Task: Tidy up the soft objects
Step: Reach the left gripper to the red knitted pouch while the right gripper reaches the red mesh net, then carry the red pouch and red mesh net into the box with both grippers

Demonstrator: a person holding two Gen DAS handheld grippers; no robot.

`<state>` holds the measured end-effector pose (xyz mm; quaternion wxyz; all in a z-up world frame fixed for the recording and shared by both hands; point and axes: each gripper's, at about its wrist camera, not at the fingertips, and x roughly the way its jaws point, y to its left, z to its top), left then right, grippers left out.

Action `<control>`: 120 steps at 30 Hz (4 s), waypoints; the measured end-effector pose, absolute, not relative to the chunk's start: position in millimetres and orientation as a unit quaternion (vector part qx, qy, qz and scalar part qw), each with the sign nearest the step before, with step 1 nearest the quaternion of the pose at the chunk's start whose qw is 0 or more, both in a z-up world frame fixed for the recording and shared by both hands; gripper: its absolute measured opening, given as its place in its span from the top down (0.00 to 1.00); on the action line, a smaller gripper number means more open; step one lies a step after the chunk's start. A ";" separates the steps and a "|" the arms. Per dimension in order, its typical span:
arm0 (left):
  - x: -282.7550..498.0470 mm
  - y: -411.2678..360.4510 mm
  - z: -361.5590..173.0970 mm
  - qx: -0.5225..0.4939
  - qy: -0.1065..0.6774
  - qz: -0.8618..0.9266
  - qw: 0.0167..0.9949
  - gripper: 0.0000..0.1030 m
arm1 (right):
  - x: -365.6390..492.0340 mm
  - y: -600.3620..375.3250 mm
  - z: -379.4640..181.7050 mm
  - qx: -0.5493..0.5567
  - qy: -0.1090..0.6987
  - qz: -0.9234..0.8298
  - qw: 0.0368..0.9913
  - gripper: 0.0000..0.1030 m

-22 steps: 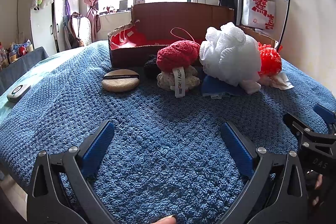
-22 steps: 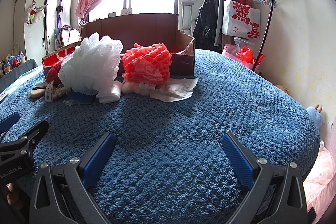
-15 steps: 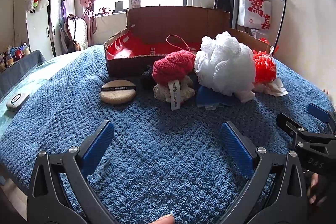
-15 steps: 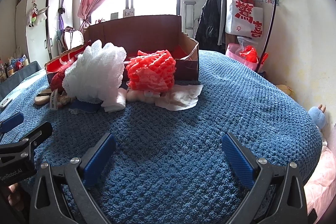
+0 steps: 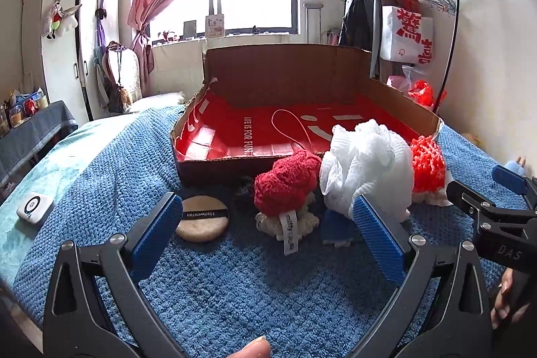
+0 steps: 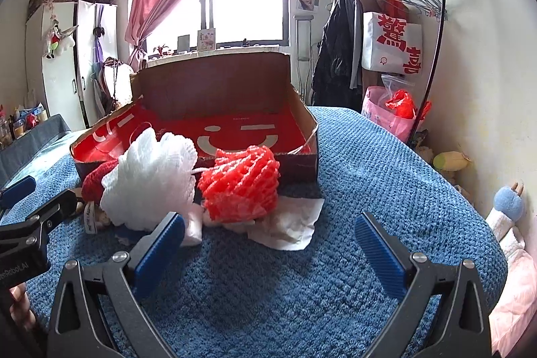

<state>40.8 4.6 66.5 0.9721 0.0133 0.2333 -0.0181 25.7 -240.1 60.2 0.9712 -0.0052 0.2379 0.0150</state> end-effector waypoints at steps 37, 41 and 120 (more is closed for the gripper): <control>133.0 6.0 56.5 0.054 0.356 -0.177 0.916 0.67 | 98.5 -249.3 56.3 0.065 0.321 0.130 0.936 0.37; 125.5 8.0 64.7 0.051 0.342 -0.177 0.921 0.67 | 91.0 -252.8 72.7 0.057 0.293 0.125 0.946 0.37; 381.4 -18.7 62.8 0.078 0.451 -0.039 0.888 0.38 | 385.7 -168.0 52.8 -0.060 0.485 0.057 0.871 0.32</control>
